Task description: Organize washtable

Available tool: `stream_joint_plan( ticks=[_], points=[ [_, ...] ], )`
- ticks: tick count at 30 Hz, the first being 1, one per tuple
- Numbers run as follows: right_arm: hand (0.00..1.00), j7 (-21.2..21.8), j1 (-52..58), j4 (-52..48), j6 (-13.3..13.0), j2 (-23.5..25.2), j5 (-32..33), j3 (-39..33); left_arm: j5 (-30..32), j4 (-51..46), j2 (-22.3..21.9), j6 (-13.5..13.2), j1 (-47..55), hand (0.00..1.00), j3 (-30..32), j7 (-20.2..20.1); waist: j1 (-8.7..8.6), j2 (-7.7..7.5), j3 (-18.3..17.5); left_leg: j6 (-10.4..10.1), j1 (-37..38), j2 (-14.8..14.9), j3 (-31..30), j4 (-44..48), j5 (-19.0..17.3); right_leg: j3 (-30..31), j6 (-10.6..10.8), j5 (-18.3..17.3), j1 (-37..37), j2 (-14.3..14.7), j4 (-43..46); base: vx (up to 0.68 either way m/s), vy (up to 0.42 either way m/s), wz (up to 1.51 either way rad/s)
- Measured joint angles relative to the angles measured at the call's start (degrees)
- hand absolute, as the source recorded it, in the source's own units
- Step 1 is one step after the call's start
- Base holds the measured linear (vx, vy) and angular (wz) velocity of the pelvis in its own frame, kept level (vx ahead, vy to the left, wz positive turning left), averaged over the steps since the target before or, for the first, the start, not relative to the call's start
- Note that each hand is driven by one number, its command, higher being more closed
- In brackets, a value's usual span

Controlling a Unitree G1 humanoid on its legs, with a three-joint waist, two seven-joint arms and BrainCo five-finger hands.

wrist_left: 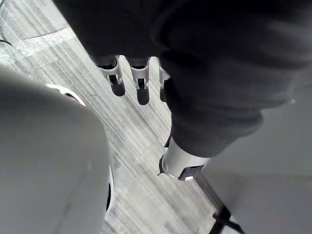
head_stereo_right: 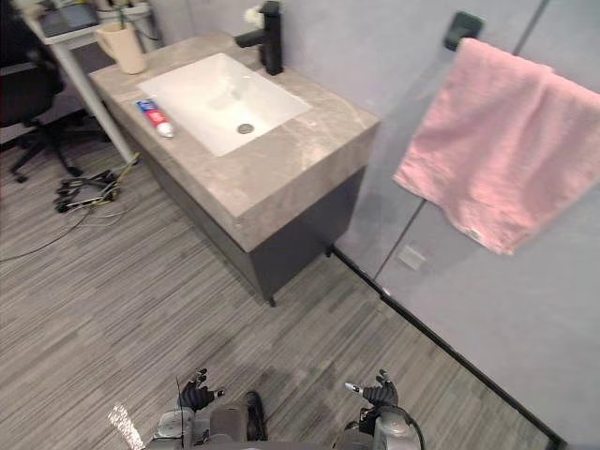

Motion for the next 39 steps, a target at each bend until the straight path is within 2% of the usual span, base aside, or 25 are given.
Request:
stream_joint_plan(
  ticks=[2,4,5,6,8,11,12,13,14,15,18,20,22,24,25,26,27,28,29,30,32,34,36,38,39],
  points=[
    [0.00,0.0,-0.8,-0.7,0.1,0.3,0.0,0.0,-0.1,-0.7,0.3,0.0,-0.1,0.00,2.8,0.2,0.52,-0.41,0.3,-0.6,-0.8,0.9,8.4,1.9,-3.0,-2.1,2.0,1.2,0.1,-2.9,0.0,0.04,0.234,0.54],
    [0.00,-0.1,-0.7,-1.8,0.2,1.7,0.0,0.1,0.0,-1.0,0.7,0.2,-0.2,0.00,3.6,0.6,0.28,-2.81,0.2,-2.8,0.9,2.5,18.3,2.9,-6.0,-3.5,2.6,3.3,0.6,-5.2,-2.2,0.10,0.221,0.62],
    [0.00,0.0,-0.4,-2.2,0.2,2.0,0.0,0.1,0.0,-1.0,1.0,0.3,-0.2,0.00,3.6,1.0,0.12,-2.43,0.3,-2.5,0.8,4.3,20.9,4.6,-6.2,-4.4,2.9,4.4,1.6,-5.0,-3.3,0.13,0.314,0.94],
    [0.00,0.0,0.3,-2.0,0.6,2.5,0.0,0.1,0.1,-1.1,0.3,0.3,-0.7,0.00,3.4,1.2,0.67,-1.43,0.8,2.0,-0.5,4.6,19.6,7.8,-6.9,-6.5,4.3,5.5,4.0,-4.8,-4.6,0.10,0.299,0.78],
    [0.00,0.1,1.5,-2.0,0.8,3.4,0.0,0.1,0.9,-1.3,0.7,0.4,-1.3,0.00,2.3,1.1,1.91,-1.60,0.7,3.8,-1.3,2.7,17.6,10.3,-9.3,-8.7,6.0,7.0,6.5,-6.3,-5.4,0.13,0.340,0.83],
    [0.00,0.2,1.5,-1.5,0.9,3.4,0.0,0.4,1.3,-1.2,0.9,0.3,-1.5,0.00,-0.1,1.0,1.87,-1.42,0.5,5.3,-2.0,-0.8,14.3,12.0,-12.3,-8.5,6.8,8.9,7.6,-9.9,-0.6,0.13,0.312,0.72],
    [0.00,0.2,1.5,-1.5,1.0,3.2,-0.1,0.1,1.3,-1.1,0.9,0.3,-1.5,0.00,-1.3,1.0,1.79,-1.19,0.4,5.9,-1.9,-2.6,12.6,11.3,-13.0,-5.4,4.3,10.0,5.5,-11.9,5.2,0.15,0.384,0.96],
    [0.00,0.3,1.6,-1.6,1.2,3.2,-0.1,0.1,1.3,-1.1,0.8,0.3,-1.6,0.00,-2.2,0.9,1.03,-0.84,0.4,6.2,-1.8,-4.0,10.2,10.1,-13.1,2.9,-2.4,7.5,2.3,-11.0,11.3,0.16,0.350,1.00],
    [0.00,0.3,1.8,-1.7,1.2,3.3,0.0,0.2,1.2,-1.1,0.8,0.3,-1.8,0.00,-2.7,0.8,0.47,-0.90,0.4,6.3,-1.7,-5.0,8.6,9.1,-13.0,8.1,-2.1,5.1,0.8,-9.0,13.9,0.16,0.218,1.19],
    [0.00,0.3,1.9,-2.0,1.1,3.4,0.0,0.1,1.2,-1.1,1.2,0.4,-2.0,0.00,-2.8,0.4,0.14,-1.11,0.5,6.8,-0.4,-6.5,6.7,7.0,-12.6,15.3,-0.4,-0.6,-2.2,-4.7,18.6,0.21,0.169,0.95],
    [0.00,0.4,2.2,-3.1,0.5,3.4,0.1,0.1,1.1,-0.6,1.0,1.3,-1.2,0.00,-2.6,-0.1,0.10,-0.97,0.9,6.9,6.3,-9.9,4.5,1.5,-13.2,20.3,-1.7,-11.1,-12.6,5.0,27.9,0.21,0.139,0.53],
    [0.00,0.4,2.6,-5.8,0.2,3.4,1.3,0.1,0.0,0.0,0.5,1.3,-1.9,0.00,-2.2,-0.2,-0.73,-1.13,1.2,7.2,10.9,-12.1,2.9,-2.1,-13.3,20.4,-2.2,-11.9,-21.4,11.8,28.2,0.25,0.079,0.57],
    [0.00,0.4,2.9,-5.9,-0.6,3.4,2.3,-0.7,0.0,1.0,-0.4,1.3,-2.5,0.00,-0.5,-0.2,-1.70,-2.24,1.9,7.1,14.9,-14.8,0.3,-4.5,-13.6,19.0,-4.0,-10.3,-24.0,13.8,23.0,0.29,0.068,1.08],
    [0.00,0.2,4.9,-5.7,-0.8,3.3,2.5,-2.4,0.1,1.2,-2.1,1.3,-3.2,0.00,0.6,-0.2,-1.63,-3.34,1.4,6.9,19.1,-18.3,-5.4,-6.2,-15.3,19.2,-7.3,-6.9,-26.1,14.4,15.5,0.51,0.078,1.58],
    [0.00,0.4,6.0,-5.7,-0.7,2.8,3.6,-3.4,0.1,1.3,-3.0,1.3,-3.0,0.00,1.7,-0.3,-2.20,-2.83,1.1,6.5,21.3,-18.9,-9.1,-6.5,-16.6,18.8,-10.5,-3.8,-26.0,14.2,15.6,0.64,0.030,1.66],
    [0.00,0.4,6.0,-5.7,-0.6,2.5,3.3,-3.3,0.1,1.5,-3.5,1.4,-1.9,0.00,3.5,-0.2,-3.45,-1.42,0.2,4.1,23.1,-17.8,-11.8,-5.5,-17.9,16.8,-12.3,-0.2,-24.2,15.0,15.3,0.69,0.022,1.60],
    [0.00,0.4,5.8,-5.5,-0.5,2.1,2.9,-3.3,0.0,1.7,-3.7,1.5,-1.7,0.00,3.8,-0.2,-3.83,-1.35,-0.2,3.5,22.7,-17.5,-12.9,-2.7,-17.6,16.1,-12.4,1.3,-23.5,15.1,15.3,0.74,0.020,0.97],
    [0.00,0.8,5.2,-5.4,-0.2,1.9,2.2,-3.0,0.0,1.6,-3.5,1.8,-1.7,0.00,5.5,-0.1,-3.08,0.03,-0.3,0.8,18.6,-15.3,-12.4,7.4,-16.3,15.6,-13.2,-0.2,-22.3,15.3,15.6,0.59,0.035,0.31],
    [0.00,0.9,5.1,-5.7,-0.3,1.9,2.1,-2.9,-0.1,1.5,-3.6,1.9,-1.7,0.00,6.3,-0.1,-2.78,-0.25,-0.5,-2.4,15.8,-14.1,-11.8,13.9,-13.9,15.9,-13.0,-0.9,-20.9,15.8,14.4,0.88,0.069,-0.24],
    [0.00,1.3,4.9,-5.8,-0.1,1.1,2.0,-2.0,-0.2,1.0,-3.9,2.1,-1.3,0.00,8.0,-0.1,-2.24,1.02,0.0,-4.4,10.3,-11.2,-10.7,26.7,-5.3,17.9,-12.6,-1.3,-17.1,17.3,10.7,0.84,0.118,-0.74],
    [0.00,1.3,4.5,-5.1,0.6,0.6,2.2,-2.2,-1.1,-0.6,-4.1,2.1,-0.4,0.00,9.0,0.0,-1.12,1.89,0.8,-2.4,6.5,-6.3,-7.5,36.9,-6.5,21.2,-12.5,-1.5,-10.9,18.8,6.9,0.72,0.144,-0.91],
    [0.00,1.2,4.5,-4.3,1.1,1.0,2.2,-2.1,-1.6,-2.1,-3.8,1.9,0.2,0.00,9.6,0.0,-0.97,1.28,1.0,0.4,3.9,-3.3,-6.9,36.2,-8.2,24.9,-12.5,-1.5,-3.2,18.4,1.7,0.55,0.190,-0.68],
    [0.00,1.2,3.9,-4.3,1.1,2.1,2.2,-2.2,-2.3,-3.7,-4.0,1.6,0.2,0.00,10.1,-0.1,-0.52,0.28,1.2,0.0,0.4,-1.6,-6.8,30.1,-10.5,28.3,-12.5,-1.6,0.0,16.9,-0.2,0.49,0.293,-0.89],
    [0.00,1.2,2.8,-4.3,1.1,3.4,2.2,-3.1,-2.3,-4.0,-4.0,1.1,-0.3,0.00,10.3,-0.1,1.03,-0.57,1.5,-1.4,-2.6,-1.7,-9.2,15.3,-9.9,33.5,-11.1,-2.3,0.8,14.2,-0.5,0.34,0.385,-1.31],
    [0.00,1.1,2.5,-4.3,0.9,3.4,2.2,-3.5,-2.3,-3.7,-4.8,1.0,-0.1,0.00,10.3,-0.1,2.04,0.64,1.0,-3.8,-2.0,-1.5,-13.7,2.3,-6.2,37.3,-7.7,-3.6,0.1,13.6,-0.4,0.36,0.528,-1.62]
  ],
)
